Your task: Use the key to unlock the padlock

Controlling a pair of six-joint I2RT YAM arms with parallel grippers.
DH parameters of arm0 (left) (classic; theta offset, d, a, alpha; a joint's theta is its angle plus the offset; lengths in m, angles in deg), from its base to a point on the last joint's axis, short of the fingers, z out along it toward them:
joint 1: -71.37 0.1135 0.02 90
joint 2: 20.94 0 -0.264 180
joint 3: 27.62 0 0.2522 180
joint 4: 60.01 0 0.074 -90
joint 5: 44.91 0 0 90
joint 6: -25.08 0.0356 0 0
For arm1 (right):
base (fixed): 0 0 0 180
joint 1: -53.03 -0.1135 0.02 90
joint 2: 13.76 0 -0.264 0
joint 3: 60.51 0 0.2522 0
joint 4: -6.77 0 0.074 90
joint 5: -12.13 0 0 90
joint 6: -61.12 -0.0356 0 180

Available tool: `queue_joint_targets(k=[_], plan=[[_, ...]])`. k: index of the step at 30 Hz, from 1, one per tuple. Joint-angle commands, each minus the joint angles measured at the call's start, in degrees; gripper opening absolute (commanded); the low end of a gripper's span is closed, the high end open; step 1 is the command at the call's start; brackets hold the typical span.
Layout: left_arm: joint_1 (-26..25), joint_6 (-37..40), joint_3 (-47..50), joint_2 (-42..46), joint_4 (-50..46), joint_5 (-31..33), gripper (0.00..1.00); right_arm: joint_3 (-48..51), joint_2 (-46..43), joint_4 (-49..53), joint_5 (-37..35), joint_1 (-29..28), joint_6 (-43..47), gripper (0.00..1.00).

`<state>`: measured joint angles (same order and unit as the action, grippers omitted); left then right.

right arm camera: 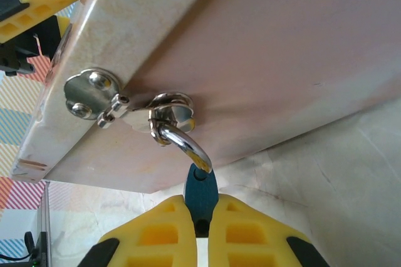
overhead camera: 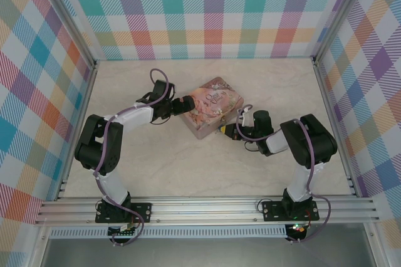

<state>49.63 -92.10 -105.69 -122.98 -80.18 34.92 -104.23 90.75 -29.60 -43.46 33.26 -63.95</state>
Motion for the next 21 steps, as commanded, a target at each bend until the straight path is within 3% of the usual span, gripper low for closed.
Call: queue_joint_targets(k=[1, 11, 21], plan=[[-0.4, 2.9, 1.8, -1.7, -3.1, 3.1, 1.0, -3.4, -2.1, 0.9, 2.1, 0.9, 0.7, 0.07], [-0.4, 5.0, 4.5, -0.6, -2.0, 3.7, 1.0, -5.0, -2.2, 6.0, 5.1, 3.2, 1.8, 0.07], [-0.6, 4.9, 0.5, 7.5, -3.9, 2.1, 1.0, -3.9, -2.6, 7.6, 5.7, 3.1, 2.2, 0.07]])
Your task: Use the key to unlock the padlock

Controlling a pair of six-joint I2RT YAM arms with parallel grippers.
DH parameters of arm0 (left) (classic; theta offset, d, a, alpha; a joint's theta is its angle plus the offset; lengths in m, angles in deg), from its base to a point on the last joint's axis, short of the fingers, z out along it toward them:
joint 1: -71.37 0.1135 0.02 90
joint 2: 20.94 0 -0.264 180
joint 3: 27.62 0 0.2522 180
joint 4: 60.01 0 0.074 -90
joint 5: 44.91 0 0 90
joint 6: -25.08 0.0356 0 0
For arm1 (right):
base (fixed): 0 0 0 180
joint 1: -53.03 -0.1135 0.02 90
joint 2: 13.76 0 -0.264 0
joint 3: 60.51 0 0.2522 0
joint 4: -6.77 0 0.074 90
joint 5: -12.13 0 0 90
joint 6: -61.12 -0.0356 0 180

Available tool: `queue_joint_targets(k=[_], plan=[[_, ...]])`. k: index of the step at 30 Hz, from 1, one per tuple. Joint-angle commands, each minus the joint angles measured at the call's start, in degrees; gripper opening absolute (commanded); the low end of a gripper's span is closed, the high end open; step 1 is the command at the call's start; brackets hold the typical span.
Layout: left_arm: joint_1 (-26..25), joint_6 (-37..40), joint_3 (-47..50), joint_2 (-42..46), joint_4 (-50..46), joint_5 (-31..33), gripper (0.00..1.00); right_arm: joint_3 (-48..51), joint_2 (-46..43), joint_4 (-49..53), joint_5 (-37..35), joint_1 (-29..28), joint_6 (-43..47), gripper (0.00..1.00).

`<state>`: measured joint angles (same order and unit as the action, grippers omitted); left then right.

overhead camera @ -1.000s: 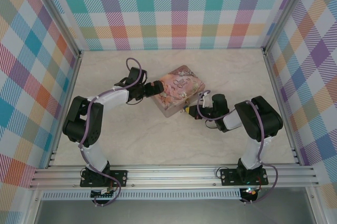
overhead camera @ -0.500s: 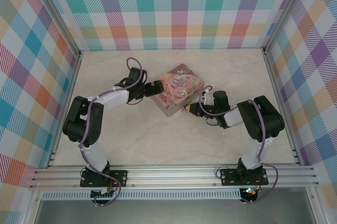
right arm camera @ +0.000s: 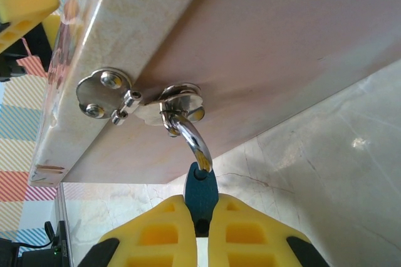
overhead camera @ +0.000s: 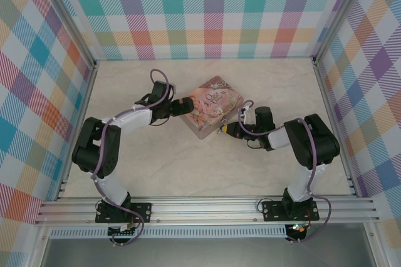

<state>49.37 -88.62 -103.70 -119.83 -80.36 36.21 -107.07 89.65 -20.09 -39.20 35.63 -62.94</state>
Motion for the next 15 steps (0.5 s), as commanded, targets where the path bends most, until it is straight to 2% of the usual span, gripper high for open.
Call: queue_joint_targets(k=[1, 7, 15], plan=[[-0.5, 1.4, -1.8, 5.3, -4.1, 0.8, 1.0, -0.9, -1.5, -2.1, 1.4, 0.8, 1.3, 0.07], [-3.1, 0.9, -2.7, 10.5, -4.8, -1.7, 1.0, -0.6, -1.6, -2.1, 1.2, 0.4, 1.3, 0.07], [-11.2, -7.1, -2.5, 9.0, 2.2, -12.0, 0.99, -0.3, -1.1, -4.0, 0.7, -1.1, -0.3, 0.07]])
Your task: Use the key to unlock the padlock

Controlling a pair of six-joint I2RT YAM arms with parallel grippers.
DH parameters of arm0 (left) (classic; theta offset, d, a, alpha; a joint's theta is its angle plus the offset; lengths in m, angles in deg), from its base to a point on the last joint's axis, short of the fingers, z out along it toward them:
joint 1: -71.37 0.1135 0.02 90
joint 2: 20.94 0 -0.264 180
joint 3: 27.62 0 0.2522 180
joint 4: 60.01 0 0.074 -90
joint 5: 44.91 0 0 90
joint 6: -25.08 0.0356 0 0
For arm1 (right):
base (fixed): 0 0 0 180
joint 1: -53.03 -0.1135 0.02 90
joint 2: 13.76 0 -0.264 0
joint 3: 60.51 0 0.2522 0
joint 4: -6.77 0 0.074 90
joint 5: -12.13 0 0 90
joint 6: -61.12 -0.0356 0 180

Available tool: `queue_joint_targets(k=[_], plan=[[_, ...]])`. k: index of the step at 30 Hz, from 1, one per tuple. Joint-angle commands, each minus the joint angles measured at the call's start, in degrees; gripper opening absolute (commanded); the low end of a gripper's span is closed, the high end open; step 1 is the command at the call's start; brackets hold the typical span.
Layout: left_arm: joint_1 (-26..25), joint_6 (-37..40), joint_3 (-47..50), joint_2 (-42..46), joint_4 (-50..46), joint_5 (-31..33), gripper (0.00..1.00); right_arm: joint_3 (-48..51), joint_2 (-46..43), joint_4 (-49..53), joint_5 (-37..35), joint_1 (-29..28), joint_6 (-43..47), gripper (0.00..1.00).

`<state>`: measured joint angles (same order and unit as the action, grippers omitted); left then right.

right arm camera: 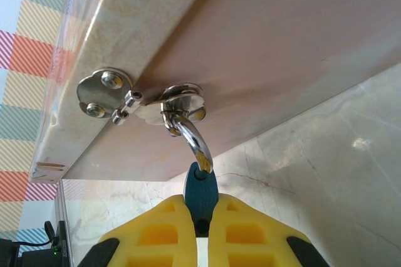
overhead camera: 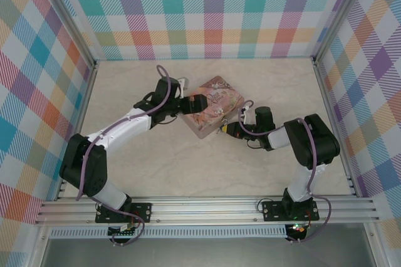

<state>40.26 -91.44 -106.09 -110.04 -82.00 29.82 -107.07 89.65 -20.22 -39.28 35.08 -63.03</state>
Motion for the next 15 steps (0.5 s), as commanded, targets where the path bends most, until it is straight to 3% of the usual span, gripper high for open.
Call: queue_joint_targets(k=[1, 6, 15], plan=[[-2.8, -5.2, 0.2, -1.2, 5.0, -6.4, 0.98, -0.4, -1.1, -3.8, 0.7, -0.7, -0.3, 0.07], [-4.9, -7.7, 1.4, -3.8, 8.2, -7.5, 0.98, -0.7, -0.9, -3.6, 0.6, -0.9, -0.2, 0.07], [-5.0, -6.2, 2.4, -9.3, 5.7, -2.6, 0.97, -0.8, -1.5, -2.2, 0.2, -1.2, 0.4, 0.07]])
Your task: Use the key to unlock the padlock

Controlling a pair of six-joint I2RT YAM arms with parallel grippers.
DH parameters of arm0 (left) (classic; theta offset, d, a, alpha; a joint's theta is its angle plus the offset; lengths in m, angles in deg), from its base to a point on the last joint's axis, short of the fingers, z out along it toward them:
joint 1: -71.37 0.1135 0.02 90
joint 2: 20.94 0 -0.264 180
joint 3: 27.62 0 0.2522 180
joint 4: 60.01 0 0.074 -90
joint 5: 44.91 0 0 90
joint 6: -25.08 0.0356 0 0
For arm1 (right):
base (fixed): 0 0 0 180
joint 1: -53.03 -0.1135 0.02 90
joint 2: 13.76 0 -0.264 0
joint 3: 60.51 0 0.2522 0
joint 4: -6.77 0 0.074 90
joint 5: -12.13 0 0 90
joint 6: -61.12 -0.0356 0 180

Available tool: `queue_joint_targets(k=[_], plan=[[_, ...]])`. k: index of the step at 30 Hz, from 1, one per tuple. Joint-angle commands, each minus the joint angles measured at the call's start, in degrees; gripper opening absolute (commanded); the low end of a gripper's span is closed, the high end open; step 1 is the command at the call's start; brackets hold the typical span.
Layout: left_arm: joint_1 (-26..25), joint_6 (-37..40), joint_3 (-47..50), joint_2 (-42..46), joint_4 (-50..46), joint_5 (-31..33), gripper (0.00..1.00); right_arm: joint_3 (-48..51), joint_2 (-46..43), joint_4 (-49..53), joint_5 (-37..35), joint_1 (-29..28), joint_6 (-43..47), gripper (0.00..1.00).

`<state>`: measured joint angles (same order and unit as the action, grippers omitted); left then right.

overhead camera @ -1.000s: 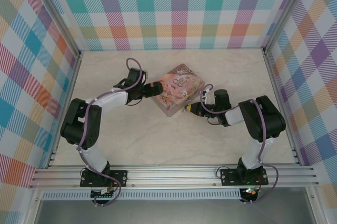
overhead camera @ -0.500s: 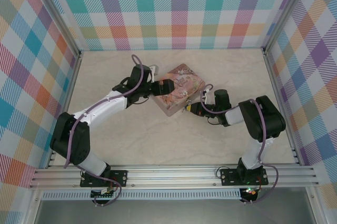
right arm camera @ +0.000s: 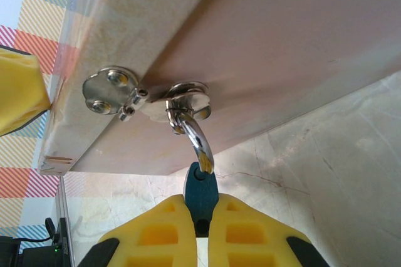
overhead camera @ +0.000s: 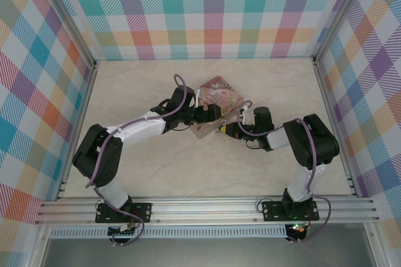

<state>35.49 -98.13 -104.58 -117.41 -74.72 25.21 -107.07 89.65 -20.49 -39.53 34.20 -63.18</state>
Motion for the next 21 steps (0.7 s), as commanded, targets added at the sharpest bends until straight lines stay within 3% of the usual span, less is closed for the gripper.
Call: queue_joint_targets(k=[1, 8, 21], plan=[[-0.3, 0.5, 1.2, -2.2, -2.2, 2.3, 0.98, -0.8, -1.6, -2.0, 0.3, -0.3, 0.3, 0.07], [-0.9, 1.7, 4.6, -1.7, -7.6, 6.1, 0.98, -0.4, -1.8, -5.9, -0.4, -0.1, -3.6, 0.08], [-1.2, 2.1, 10.3, -2.1, -8.3, 8.6, 0.98, -0.8, -1.6, -10.8, -2.4, 1.0, -8.8, 0.07]])
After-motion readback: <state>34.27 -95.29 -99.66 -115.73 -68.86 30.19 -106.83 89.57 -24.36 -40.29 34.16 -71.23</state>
